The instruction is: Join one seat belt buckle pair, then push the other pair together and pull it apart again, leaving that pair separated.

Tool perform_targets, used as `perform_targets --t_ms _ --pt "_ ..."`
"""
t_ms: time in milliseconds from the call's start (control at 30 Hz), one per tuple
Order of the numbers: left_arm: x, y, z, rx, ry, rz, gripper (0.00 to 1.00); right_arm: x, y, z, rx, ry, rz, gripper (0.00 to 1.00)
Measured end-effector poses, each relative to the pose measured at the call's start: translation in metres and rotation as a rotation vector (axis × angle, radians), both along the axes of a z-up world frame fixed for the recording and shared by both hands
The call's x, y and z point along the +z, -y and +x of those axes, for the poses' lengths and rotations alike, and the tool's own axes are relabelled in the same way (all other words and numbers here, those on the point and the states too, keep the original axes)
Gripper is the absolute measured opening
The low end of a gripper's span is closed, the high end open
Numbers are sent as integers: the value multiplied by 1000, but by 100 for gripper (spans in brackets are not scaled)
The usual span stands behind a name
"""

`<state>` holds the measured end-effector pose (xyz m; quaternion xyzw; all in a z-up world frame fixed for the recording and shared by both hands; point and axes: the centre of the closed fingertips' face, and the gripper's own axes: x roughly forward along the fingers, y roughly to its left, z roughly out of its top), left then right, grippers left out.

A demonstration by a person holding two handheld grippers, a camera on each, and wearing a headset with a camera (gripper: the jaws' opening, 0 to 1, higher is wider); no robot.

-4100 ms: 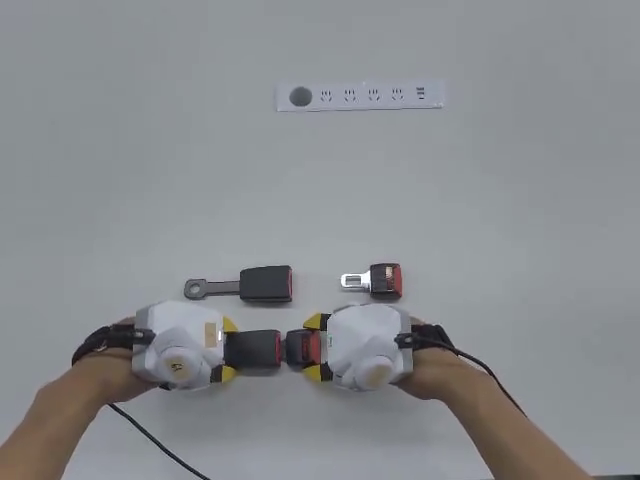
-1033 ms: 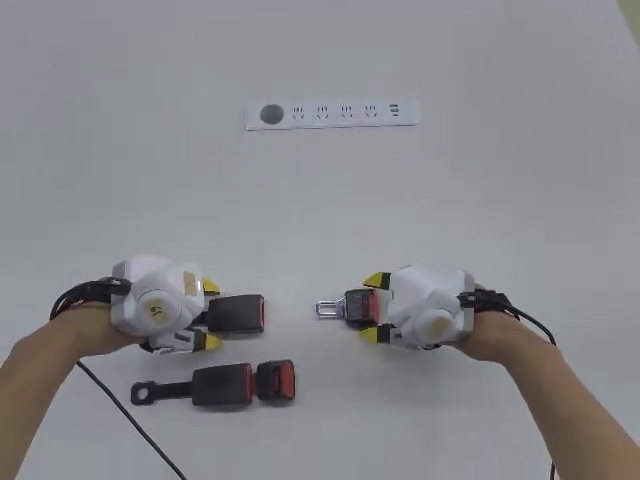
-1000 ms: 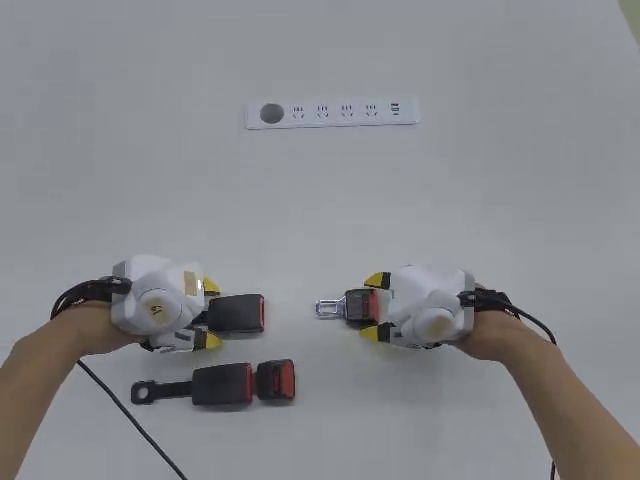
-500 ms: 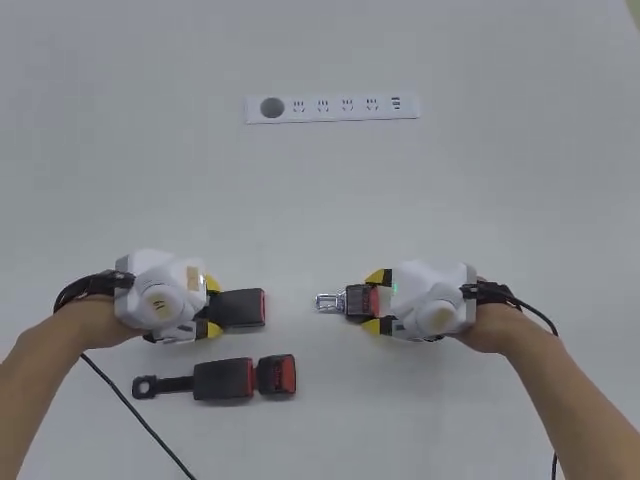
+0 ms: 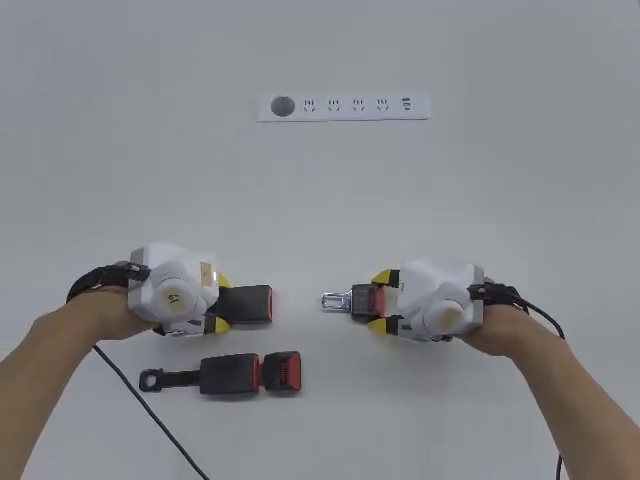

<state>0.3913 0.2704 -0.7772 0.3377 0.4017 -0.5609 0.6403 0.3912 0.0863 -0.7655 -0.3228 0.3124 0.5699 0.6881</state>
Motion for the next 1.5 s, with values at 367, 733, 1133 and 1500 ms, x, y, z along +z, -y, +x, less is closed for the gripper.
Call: perform_targets --t_ms 367,733,1133,1500 --pt "1 1 0 12 -8 10 31 -2 -8 1 11 -1 5 30" --pt "1 1 0 23 -15 20 31 -1 -26 -1 32 -6 17 30" --pt "0 1 -1 25 -17 31 31 -1 -46 -2 46 -10 34 30" --pt "-1 0 0 29 -19 32 31 -2 -63 -1 61 -15 44 30"
